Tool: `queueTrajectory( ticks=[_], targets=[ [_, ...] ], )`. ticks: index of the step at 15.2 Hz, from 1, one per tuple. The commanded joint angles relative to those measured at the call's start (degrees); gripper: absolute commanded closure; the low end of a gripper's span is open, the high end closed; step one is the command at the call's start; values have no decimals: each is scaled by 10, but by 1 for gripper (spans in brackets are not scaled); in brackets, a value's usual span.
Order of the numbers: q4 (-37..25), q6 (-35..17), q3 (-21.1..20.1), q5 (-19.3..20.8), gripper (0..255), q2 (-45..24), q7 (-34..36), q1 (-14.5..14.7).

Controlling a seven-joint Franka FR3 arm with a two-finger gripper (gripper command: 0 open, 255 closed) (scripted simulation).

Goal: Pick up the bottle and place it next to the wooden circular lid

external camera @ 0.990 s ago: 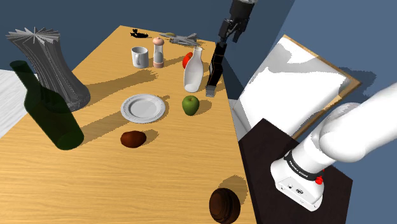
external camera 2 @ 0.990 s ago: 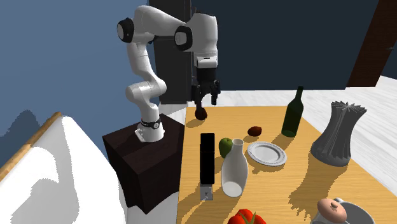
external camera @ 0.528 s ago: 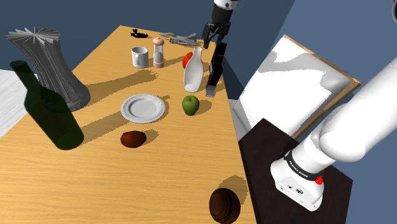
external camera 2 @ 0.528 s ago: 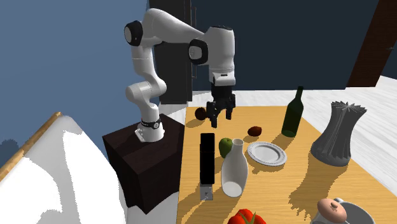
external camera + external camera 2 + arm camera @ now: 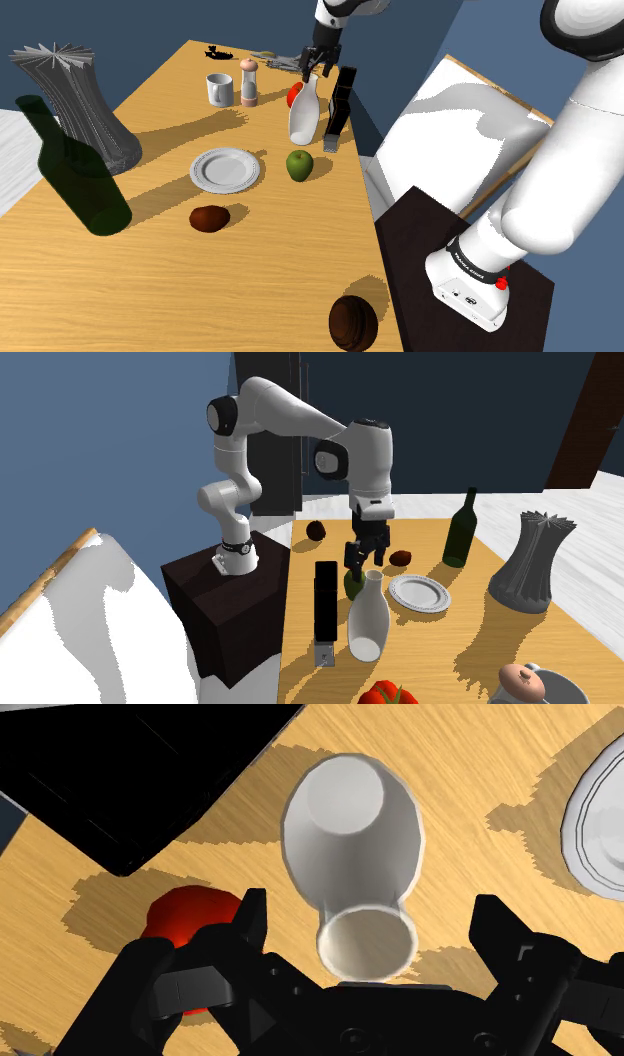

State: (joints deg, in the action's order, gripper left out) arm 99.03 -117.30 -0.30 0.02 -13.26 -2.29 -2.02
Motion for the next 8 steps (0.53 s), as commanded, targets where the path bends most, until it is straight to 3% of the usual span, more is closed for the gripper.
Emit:
queueTrajectory(
  ticks=[1, 8],
  targets=[
    [3, -11, 0, 0, 0, -8, 0, 0],
    [16, -35, 0, 0, 0, -18, 0, 0]
  ],
)
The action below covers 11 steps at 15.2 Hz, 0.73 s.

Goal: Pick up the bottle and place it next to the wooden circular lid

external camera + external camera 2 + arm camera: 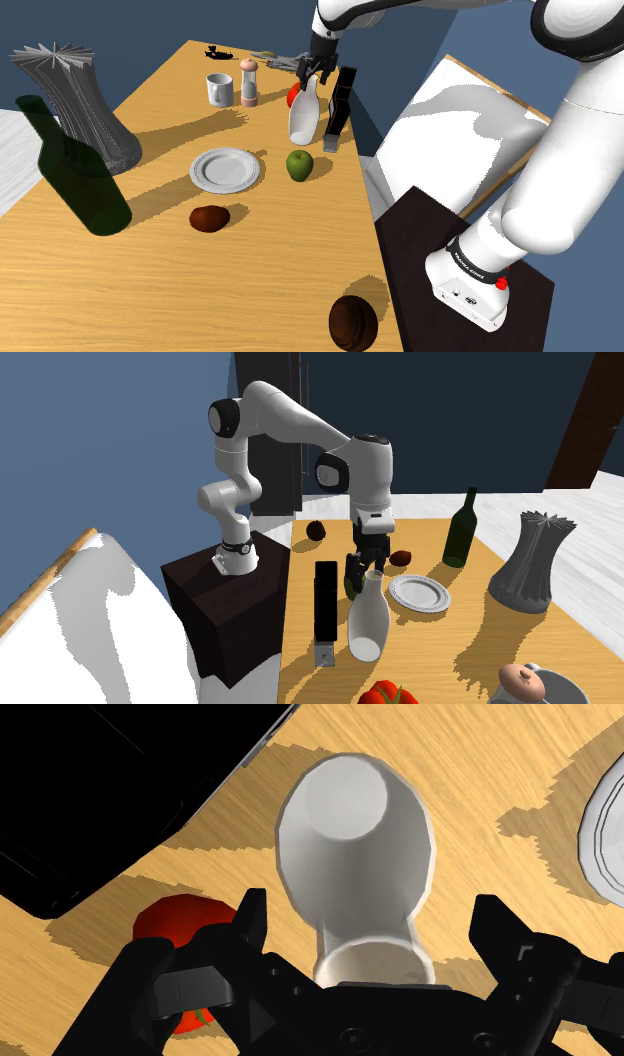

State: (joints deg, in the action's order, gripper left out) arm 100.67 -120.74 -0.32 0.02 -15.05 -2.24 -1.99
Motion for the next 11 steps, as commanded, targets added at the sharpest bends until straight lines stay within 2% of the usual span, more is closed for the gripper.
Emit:
queueTrajectory(
  ticks=[1, 4, 5, 11],
  targets=[
    [0, 0, 0, 0, 0, -1, 0, 0],
    [0, 0, 0, 0, 0, 0, 0, 0],
    [0, 0, 0, 0, 255, 0, 0, 0],
    [0, 0, 0, 0, 255, 0, 0, 0]
  ],
)
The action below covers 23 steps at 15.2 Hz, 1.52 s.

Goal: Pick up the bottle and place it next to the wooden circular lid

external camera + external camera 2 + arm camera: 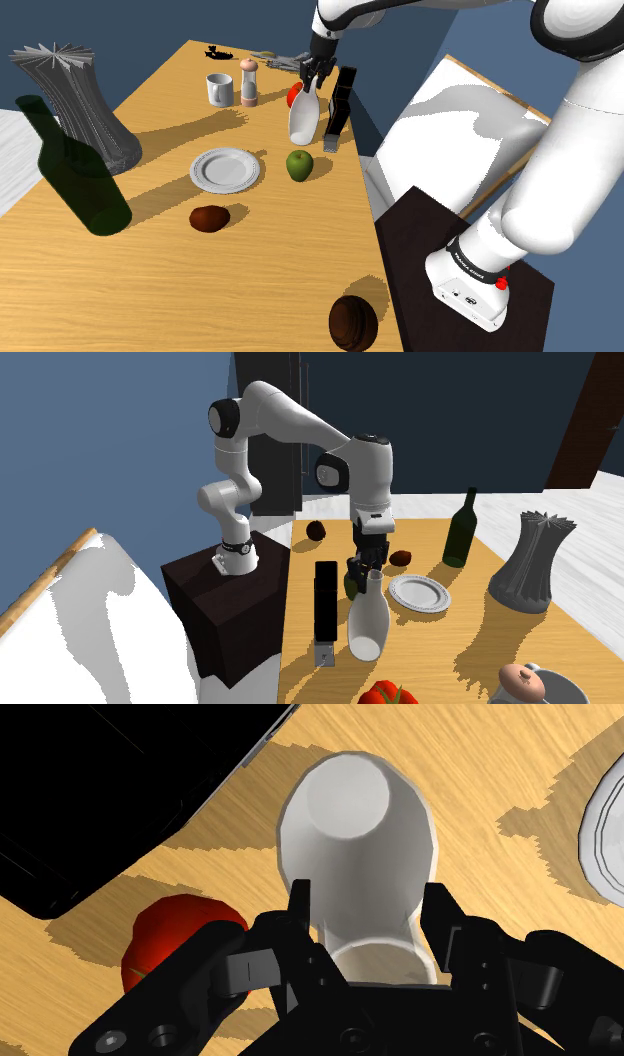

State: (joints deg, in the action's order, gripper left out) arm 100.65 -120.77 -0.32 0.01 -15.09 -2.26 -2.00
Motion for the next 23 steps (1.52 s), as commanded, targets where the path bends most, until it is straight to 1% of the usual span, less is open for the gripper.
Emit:
queueTrajectory(
  ticks=[1, 3, 13, 23],
  targets=[
    [0, 0, 0, 0, 255, 0, 0, 0],
    [0, 0, 0, 0, 255, 0, 0, 0],
    [-54, 71, 0, 0, 255, 17, 0, 0],
    [-125, 146, 0, 0, 255, 22, 0, 0]
  ],
)
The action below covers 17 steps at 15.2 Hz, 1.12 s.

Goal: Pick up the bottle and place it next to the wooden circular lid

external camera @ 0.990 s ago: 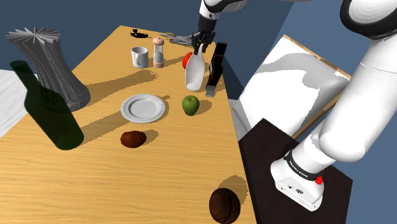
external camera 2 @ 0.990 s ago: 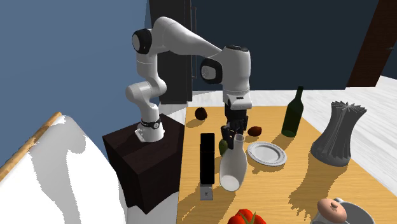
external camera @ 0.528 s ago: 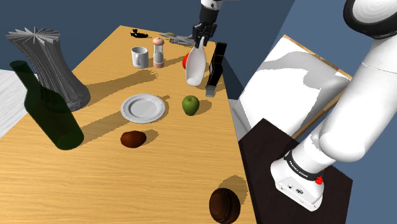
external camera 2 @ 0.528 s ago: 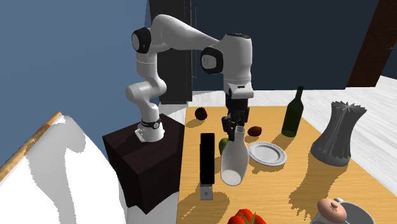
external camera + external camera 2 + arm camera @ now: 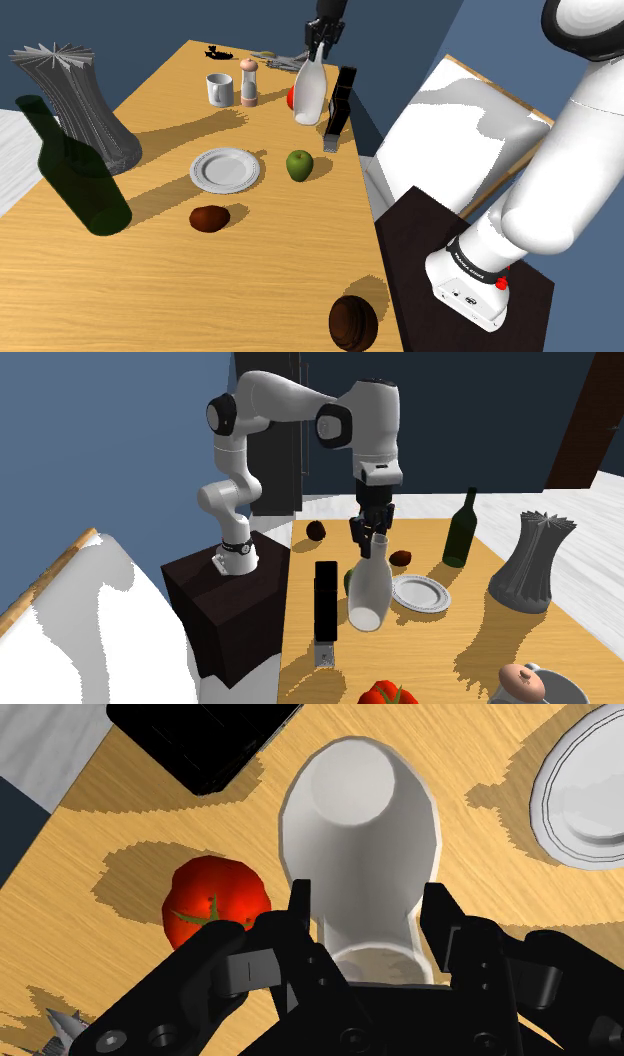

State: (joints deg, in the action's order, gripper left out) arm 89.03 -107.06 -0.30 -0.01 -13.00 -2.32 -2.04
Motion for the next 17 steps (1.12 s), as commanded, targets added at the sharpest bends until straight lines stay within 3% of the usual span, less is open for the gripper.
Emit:
queueTrajectory(
  ticks=[1, 12, 17],
  targets=[
    [-17, 17, 0, 0, 255, 1, 1, 0],
    [-117, 105, 0, 0, 255, -12, 1, 0],
    [8, 92, -11, 2, 255, 101, 27, 16]
  ],
)
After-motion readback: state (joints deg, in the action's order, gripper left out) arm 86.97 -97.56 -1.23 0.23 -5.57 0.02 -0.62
